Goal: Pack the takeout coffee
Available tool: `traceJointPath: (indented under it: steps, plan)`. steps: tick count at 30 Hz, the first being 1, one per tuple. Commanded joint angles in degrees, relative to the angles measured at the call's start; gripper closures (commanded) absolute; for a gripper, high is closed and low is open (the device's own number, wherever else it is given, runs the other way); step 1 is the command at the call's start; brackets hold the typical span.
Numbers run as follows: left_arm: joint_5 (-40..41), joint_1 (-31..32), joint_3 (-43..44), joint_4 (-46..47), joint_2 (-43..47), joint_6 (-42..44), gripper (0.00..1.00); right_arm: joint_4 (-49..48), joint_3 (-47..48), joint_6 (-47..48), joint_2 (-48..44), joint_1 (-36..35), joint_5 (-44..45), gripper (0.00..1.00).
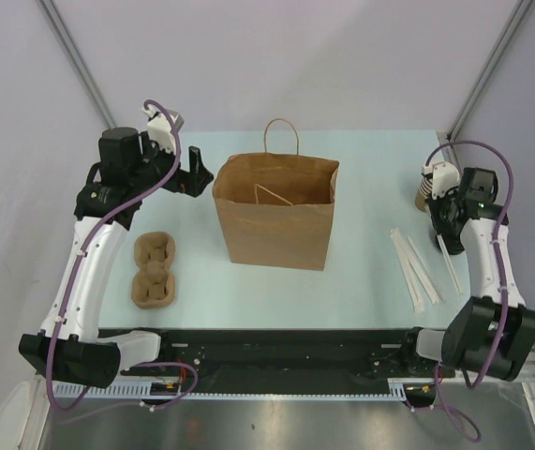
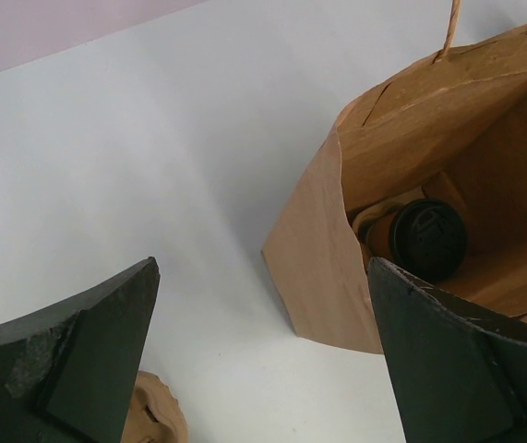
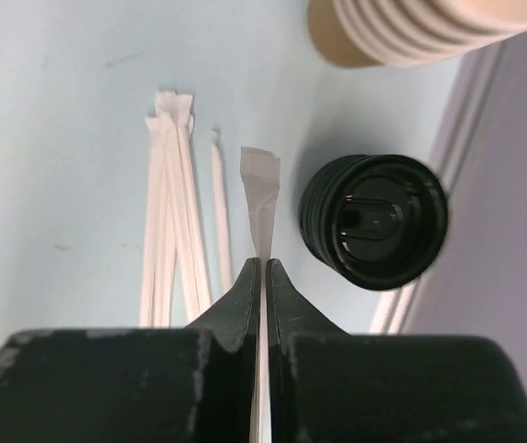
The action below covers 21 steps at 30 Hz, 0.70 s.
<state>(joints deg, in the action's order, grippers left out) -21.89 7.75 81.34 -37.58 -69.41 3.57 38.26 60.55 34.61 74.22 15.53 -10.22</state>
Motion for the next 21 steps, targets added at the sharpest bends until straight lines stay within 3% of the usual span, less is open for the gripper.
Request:
traceJointPath:
  steps: [1, 7, 15, 18, 21]
  plan:
    - [-2.01, -0.28, 0.75, 2.60, -0.11, 1.09, 0.00, 4.71, 6.84, 0.11, -5.83, -1.38, -1.03, 1.00]
    - [-1.93, -0.28, 0.75, 5.06, -0.03, 0.65, 0.01, 7.09, 24.58, -8.23, -6.37, -3.13, -7.08, 1.00]
    - [-1.84, -0.36, 0.14, 8.05, 0.15, -0.23, 0.00, 6.93, 66.29, -19.56, 10.92, -17.18, -14.91, 1.00]
    - [-1.14, -0.63, -1.36, 8.75, 1.46, 0.03, 0.00, 0.97, 73.80, -23.78, 15.41, -22.37, -15.71, 1.00]
    - [-0.87, -1.24, -1.80, 8.58, 2.34, 0.47, 0.01, -6.84, 75.24, -29.68, 17.36, -28.35, -16.50, 1.00]
